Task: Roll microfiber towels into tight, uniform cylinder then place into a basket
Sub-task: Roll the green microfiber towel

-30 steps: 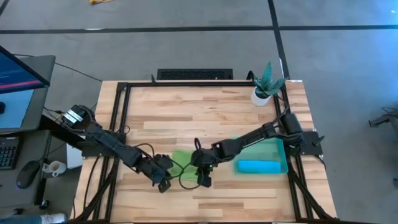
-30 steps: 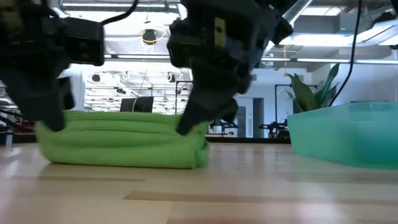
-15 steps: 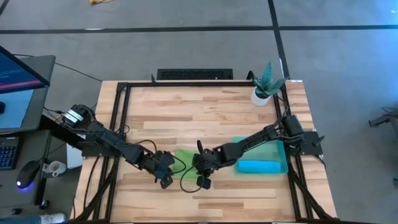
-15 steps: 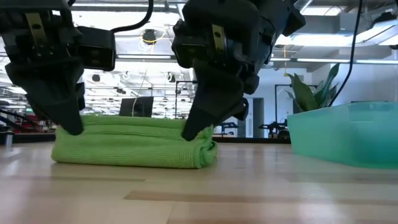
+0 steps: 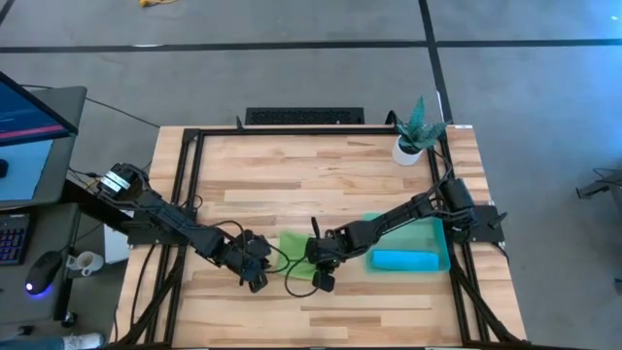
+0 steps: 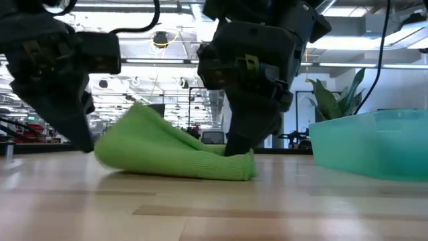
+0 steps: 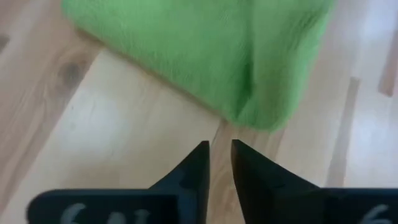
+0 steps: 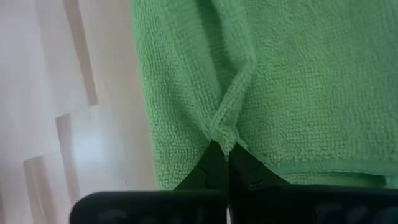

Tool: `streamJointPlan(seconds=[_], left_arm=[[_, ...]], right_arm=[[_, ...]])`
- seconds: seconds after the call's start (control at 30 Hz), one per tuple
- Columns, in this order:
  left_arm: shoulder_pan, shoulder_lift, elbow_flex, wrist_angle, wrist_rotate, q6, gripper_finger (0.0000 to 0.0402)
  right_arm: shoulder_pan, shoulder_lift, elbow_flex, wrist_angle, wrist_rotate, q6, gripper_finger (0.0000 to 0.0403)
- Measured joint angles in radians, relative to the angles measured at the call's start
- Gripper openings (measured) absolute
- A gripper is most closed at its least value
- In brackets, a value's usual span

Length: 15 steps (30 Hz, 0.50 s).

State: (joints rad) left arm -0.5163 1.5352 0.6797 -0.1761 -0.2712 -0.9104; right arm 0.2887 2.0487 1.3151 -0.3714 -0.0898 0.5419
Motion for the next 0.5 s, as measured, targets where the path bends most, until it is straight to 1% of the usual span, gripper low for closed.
streamJointPlan(seconds=[0.17,0.3,0.4,0.5], left_arm=[[0.002,-0.001,0.003,-0.019,-0.015,0.065,0.0089],[-0.002,-0.011,0.003,0.012,-0.022,0.148,0.0095],[-0.015,-0.035,0.003,0.093,-0.049,0.263,0.0091],[-0.044,-0.055,0.004,0.202,-0.097,0.414,0.0085]], right_arm=[[-0.007,-0.001,0.001,-0.016,0.005,0.001,0.0016],[-0.015,-0.001,0.001,-0.016,0.001,0.001,0.0011],[-0.021,-0.001,0.001,-0.014,0.002,0.001,0.0005],[-0.023,0.000,0.001,-0.013,0.009,0.000,0.0009]])
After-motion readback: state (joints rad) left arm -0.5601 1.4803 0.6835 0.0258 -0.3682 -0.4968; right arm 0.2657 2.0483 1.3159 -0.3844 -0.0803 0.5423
